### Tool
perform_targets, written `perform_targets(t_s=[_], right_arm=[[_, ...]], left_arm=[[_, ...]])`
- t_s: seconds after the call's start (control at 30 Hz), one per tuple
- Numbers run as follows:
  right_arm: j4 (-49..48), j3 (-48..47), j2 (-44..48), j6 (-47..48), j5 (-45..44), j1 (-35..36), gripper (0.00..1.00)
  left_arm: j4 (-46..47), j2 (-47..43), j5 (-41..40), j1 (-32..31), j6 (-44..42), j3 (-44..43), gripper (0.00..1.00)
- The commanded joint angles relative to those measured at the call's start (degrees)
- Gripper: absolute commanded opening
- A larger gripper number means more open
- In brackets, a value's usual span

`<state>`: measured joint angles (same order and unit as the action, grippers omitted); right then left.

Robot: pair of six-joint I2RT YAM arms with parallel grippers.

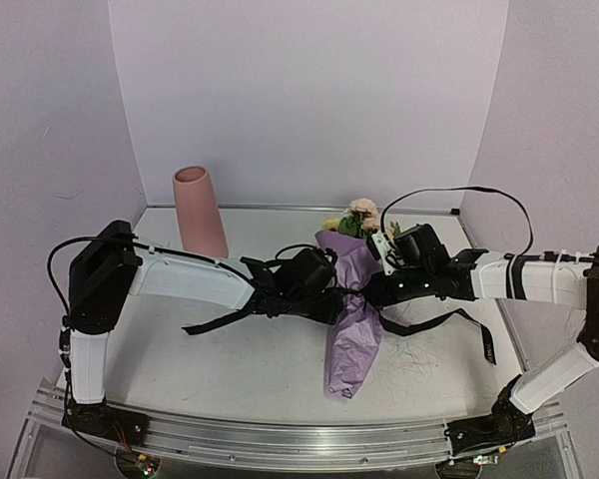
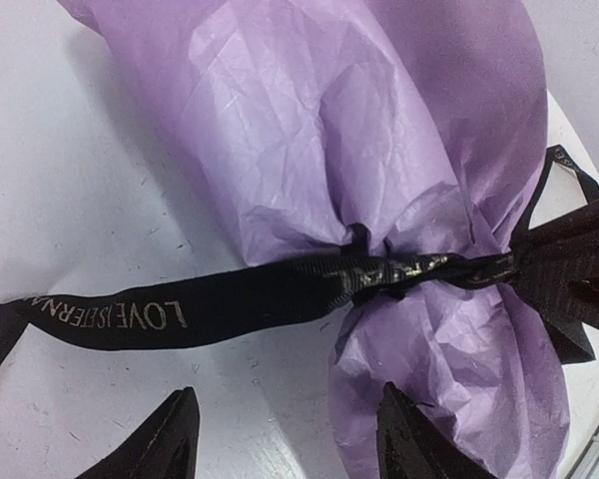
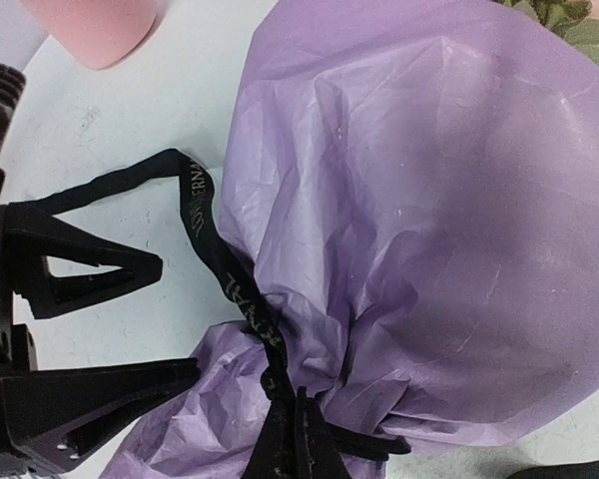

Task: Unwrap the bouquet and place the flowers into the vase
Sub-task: Untie the ribbon from the wrapping paper.

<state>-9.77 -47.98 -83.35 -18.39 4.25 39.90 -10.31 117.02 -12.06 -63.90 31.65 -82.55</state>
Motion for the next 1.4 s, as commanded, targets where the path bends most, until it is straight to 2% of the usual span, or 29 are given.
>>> perform_targets(t_s=[0.0, 0.17, 0.83, 0.97, 1.17, 1.37], right_arm=[[0.3, 1.0, 2.1, -1.6, 4.2, 0.4, 0.03], [-0.5, 2.4, 1.9, -3.1, 7.8, 0.4, 0.04], [-1.3, 3.7, -2.0, -4.1, 6.9, 0.4, 0.04], [-0.7, 3.3, -2.1, -4.5, 5.4, 0.4, 0.0], [1.8, 4.7, -0.7, -5.0, -0.1, 0.4, 0.0], [5.4, 5.3, 3.5, -4.3, -9.5, 0.4, 0.0]], left_arm=[[0.5, 1.8, 2.3, 0.4, 0.9, -3.7, 0.62], [0.5, 2.8, 3.0, 0.4, 1.7, -4.1, 0.62], [1.7, 3.4, 5.8, 0.4, 0.9, -3.1, 0.61], [1.7, 3.7, 3.6, 0.4, 1.2, -2.4, 0.53], [1.7, 2.9, -0.9, 0.4, 1.4, 0.3, 0.4], [1.5, 2.9, -1.2, 0.4, 1.5, 2.1, 0.38]])
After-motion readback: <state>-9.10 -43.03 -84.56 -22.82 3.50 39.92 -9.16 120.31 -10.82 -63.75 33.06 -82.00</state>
